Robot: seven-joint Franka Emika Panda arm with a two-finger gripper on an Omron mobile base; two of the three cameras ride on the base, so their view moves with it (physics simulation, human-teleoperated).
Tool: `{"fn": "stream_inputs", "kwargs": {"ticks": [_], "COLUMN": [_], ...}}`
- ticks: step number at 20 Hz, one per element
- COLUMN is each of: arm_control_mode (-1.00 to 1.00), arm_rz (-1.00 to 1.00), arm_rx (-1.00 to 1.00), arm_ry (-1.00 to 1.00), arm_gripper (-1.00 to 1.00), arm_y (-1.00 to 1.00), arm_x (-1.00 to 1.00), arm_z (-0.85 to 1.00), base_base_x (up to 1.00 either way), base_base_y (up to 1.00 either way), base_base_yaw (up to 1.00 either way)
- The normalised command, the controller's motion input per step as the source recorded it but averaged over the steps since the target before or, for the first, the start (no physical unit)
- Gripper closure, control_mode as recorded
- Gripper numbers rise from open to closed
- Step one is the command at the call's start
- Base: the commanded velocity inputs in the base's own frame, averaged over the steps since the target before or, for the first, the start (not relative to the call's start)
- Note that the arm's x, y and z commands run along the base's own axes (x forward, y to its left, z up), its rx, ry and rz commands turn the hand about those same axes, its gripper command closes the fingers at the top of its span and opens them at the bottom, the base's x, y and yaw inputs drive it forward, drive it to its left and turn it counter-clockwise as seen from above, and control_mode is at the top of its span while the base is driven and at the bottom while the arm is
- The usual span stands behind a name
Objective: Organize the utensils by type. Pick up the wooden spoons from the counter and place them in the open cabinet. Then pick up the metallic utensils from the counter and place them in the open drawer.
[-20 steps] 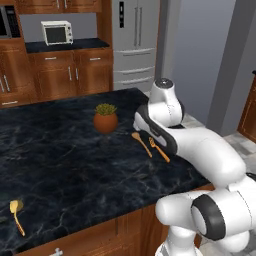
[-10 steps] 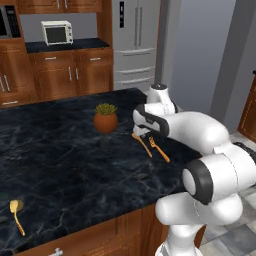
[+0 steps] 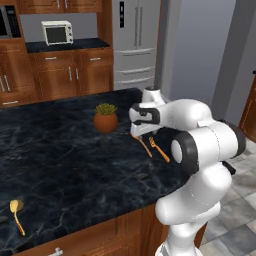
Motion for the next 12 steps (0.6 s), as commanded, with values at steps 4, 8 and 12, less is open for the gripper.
{"fn": "stream_inputs", "kwargs": {"ticks": [4,8,12], "arm_control_mode": [-1.0,-1.0,-1.0], "arm_rz": [0.0,0.0,0.0], "arm_rx": [0.0,0.0,0.0], "arm_ry": [0.0,0.0,0.0], "arm_gripper": [-1.0,-1.0,-1.0], "arm_y": [0.0,0.0,0.0], "arm_x": [0.34,0.36,0.27], "arm_z": [-0.48,-0.39,-0.39], "base_base_x": [0.0,0.0,0.0], "base_base_y": [0.0,0.0,0.0], "base_base_yaw": [0.0,0.0,0.0]}}
